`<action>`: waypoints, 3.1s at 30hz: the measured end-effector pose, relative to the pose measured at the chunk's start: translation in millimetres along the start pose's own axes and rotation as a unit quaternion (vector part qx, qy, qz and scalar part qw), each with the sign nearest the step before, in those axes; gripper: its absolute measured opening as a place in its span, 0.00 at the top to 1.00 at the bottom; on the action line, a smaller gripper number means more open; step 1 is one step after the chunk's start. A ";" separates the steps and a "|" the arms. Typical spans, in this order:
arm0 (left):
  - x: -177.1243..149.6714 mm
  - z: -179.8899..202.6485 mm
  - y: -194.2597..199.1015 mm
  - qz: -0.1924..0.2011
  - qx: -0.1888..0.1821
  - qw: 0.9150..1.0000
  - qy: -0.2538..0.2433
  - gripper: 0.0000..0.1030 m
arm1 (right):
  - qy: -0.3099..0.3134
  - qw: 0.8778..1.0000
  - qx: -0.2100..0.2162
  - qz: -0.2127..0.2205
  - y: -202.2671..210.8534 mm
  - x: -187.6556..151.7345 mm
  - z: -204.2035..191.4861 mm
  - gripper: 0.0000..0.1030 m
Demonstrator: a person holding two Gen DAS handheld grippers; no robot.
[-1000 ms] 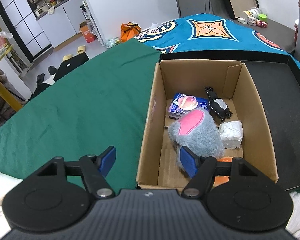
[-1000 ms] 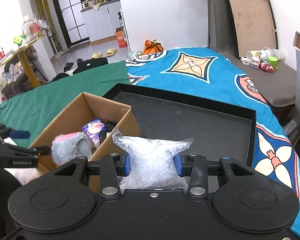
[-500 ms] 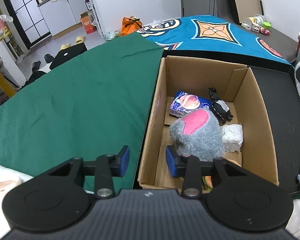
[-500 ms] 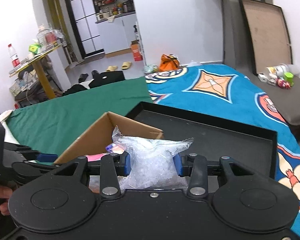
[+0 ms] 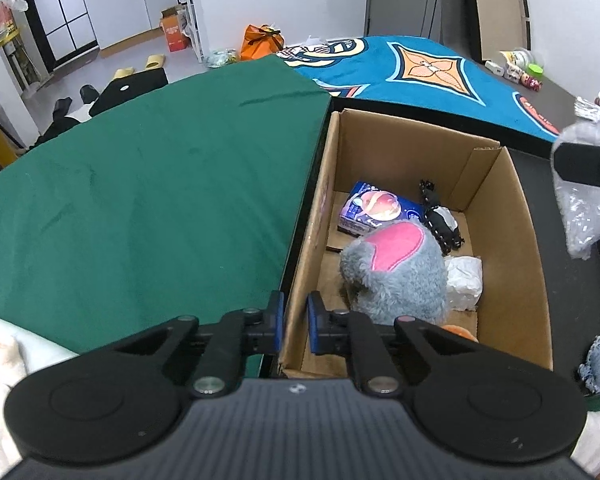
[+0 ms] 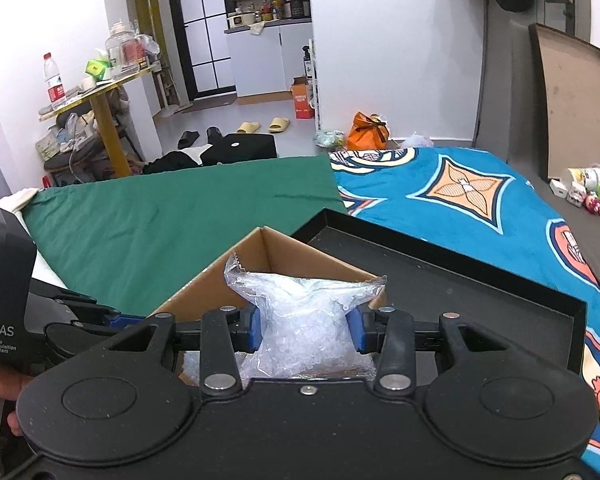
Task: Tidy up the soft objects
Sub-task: 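Carry the plastic bag with the right gripper into the box and release, then reach the right gripper to the blue denim plush and grasp it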
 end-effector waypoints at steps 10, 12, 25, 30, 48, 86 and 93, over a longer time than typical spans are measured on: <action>0.7 -5.0 2.6 0.007 -0.006 1.000 0.016 0.89 | 0.004 1.000 0.007 0.015 -13.4 8.8 -19.3 0.49; 0.9 -5.1 2.8 0.007 -0.006 1.000 0.017 0.89 | 0.013 1.000 0.008 0.011 -13.6 6.6 -21.1 0.47; 3.4 0.1 10.0 0.019 0.007 1.000 -0.004 0.84 | -0.039 0.998 -0.046 -0.027 22.0 -5.1 33.1 0.44; 4.4 8.6 15.4 0.029 0.017 0.999 -0.033 0.65 | -0.070 0.994 -0.068 -0.044 33.1 -12.8 56.0 0.43; 5.5 27.5 17.4 0.037 0.050 0.993 -0.098 0.41 | -0.161 0.966 -0.110 -0.168 43.7 -95.7 112.1 0.40; -3.7 49.5 14.3 -0.001 0.120 0.975 -0.186 0.40 | -0.064 0.947 -0.116 -0.293 38.9 -179.4 118.9 0.55; -5.2 53.8 13.6 -0.003 0.126 0.972 -0.199 0.40 | -0.063 0.957 -0.100 -0.265 40.9 -170.8 115.7 0.66</action>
Point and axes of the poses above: each gripper's, at about its wrist camera, not at the fingertips, and y roughly against the way its jaws point, z to its right, x to its top, the point moved 5 cm from there along -y, roughly the way its jaws point, and after that the axes turned 11 degrees about z, right-handed, at the moved point
